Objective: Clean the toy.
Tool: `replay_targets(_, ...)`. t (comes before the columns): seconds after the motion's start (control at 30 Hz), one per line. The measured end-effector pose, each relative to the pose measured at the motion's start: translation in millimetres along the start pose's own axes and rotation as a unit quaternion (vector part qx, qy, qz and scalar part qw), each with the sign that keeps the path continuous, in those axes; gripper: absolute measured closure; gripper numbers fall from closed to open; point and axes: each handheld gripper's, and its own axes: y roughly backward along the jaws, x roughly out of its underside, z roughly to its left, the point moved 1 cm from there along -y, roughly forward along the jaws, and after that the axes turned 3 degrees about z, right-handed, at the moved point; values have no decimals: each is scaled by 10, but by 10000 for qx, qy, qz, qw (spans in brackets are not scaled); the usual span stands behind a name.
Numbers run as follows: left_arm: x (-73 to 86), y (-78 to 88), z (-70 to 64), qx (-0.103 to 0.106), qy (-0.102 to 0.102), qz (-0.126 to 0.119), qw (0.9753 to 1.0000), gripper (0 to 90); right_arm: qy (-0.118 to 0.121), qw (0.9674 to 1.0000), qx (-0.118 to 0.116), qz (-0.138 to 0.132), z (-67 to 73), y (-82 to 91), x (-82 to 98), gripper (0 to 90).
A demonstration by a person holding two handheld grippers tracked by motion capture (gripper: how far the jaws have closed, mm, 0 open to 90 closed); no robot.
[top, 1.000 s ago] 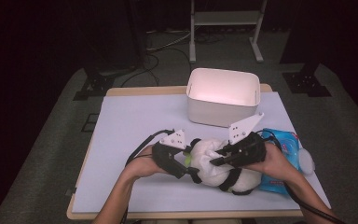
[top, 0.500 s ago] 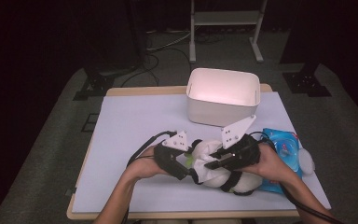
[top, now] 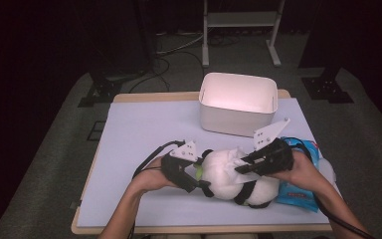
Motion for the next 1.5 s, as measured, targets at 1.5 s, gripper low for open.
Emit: replay_targets(1.5, 0, -40, 263, 527, 504, 538, 9959, 174, 89, 9988, 288, 390, 37, -106, 266, 749)
